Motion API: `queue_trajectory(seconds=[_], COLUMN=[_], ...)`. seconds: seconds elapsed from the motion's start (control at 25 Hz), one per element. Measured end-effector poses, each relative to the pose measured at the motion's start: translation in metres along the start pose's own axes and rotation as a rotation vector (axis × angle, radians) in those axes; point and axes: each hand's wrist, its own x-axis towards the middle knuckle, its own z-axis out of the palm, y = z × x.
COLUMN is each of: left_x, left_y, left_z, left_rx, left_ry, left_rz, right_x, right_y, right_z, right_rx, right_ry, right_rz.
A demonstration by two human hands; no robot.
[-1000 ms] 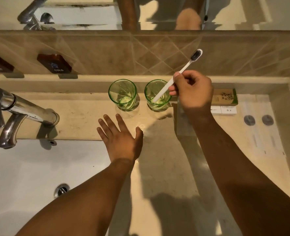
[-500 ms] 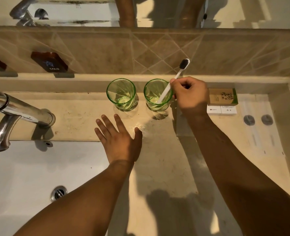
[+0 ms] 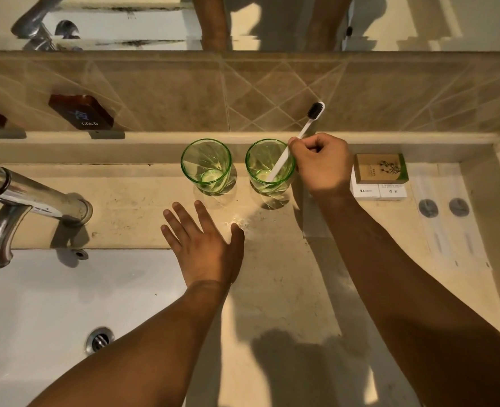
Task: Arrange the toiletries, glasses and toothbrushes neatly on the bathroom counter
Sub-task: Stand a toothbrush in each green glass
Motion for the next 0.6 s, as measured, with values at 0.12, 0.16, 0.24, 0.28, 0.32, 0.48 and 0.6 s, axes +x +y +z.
queue_trajectory(seconds=[0.12, 0.16, 0.24, 0.28, 0.32, 0.48, 0.6], left_x=[0.0, -0.001, -0.001, -0.001, -0.001, -0.004, -0.005], left_y=[0.0, 0.0, -0.001, -0.001, -0.001, 0.001, 0.002], left_z=[0.0, 0.0, 0.0, 0.0, -0.001, -0.003, -0.002], left_rx=[0.004, 0.008, 0.02, 0.026, 0.028, -0.024, -0.051], left_ry=[0.005, 0.006, -0.006, -0.016, -0.024, -0.029, -0.006], left_rz=[0.002, 0.003, 0.005, 0.006, 0.008, 0.02, 0.016], right_x=[-0.002, -0.004, -0.014, -0.021, -0.029, -0.084, -0.139], right_y=[0.001, 0.003, 0.009, 0.015, 0.022, 0.067, 0.099], right_z=[-0.002, -0.005, -0.014, -0.021, -0.028, -0.065, -0.092], right_rx=[-0.044, -0.05, -0.022, -0.004, -0.009, -0.18, -0.132], right_ry=[-0.029, -0.048, -0.045, -0.019, 0.014, 0.045, 0.0], right_rz=[0.003, 0.005, 0.002, -0.005, -0.002, 0.139, 0.222])
